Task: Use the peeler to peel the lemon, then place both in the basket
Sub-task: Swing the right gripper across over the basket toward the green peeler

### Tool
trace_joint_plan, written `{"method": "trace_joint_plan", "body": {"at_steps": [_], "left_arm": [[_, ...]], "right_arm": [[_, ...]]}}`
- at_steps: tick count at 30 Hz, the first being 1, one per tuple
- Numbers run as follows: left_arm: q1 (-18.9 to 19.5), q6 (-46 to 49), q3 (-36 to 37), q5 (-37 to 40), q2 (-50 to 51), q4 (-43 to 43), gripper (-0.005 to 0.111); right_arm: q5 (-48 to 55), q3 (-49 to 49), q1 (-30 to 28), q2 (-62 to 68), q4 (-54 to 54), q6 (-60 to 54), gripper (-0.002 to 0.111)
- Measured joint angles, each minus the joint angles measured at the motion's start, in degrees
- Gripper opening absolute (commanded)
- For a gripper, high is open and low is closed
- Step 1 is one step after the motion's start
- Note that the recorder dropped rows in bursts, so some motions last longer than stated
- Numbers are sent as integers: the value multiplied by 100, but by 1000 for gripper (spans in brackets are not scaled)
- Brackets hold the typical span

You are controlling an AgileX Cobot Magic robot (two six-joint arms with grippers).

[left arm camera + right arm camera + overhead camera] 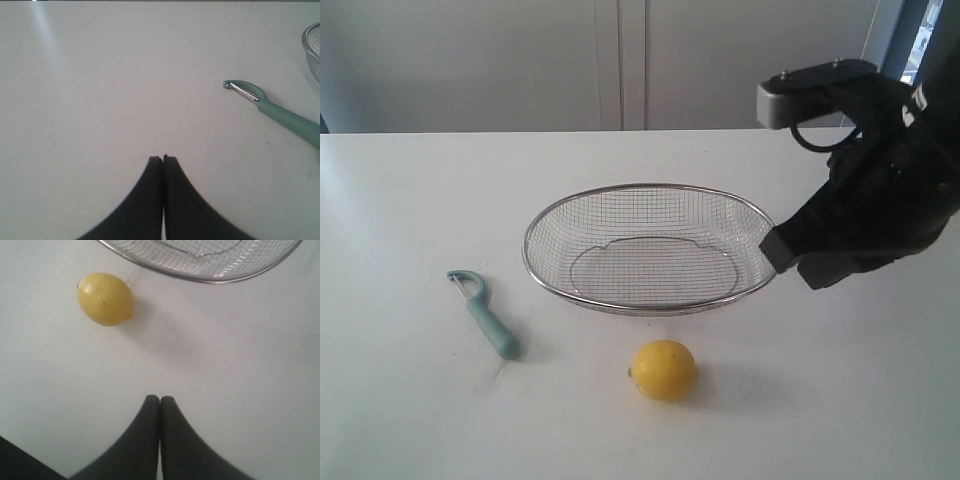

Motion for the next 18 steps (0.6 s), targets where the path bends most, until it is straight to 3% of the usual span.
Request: {"method": "trace_joint_plan", "body": {"at_steps": [10, 18], "left_arm": [[0, 0, 0, 0, 0, 0, 0], [0, 0, 0, 0, 0, 0, 0]], "right_arm": [[291, -777, 55, 615, 0, 37, 0], [291, -1029, 567, 1072, 0, 46, 0]]}}
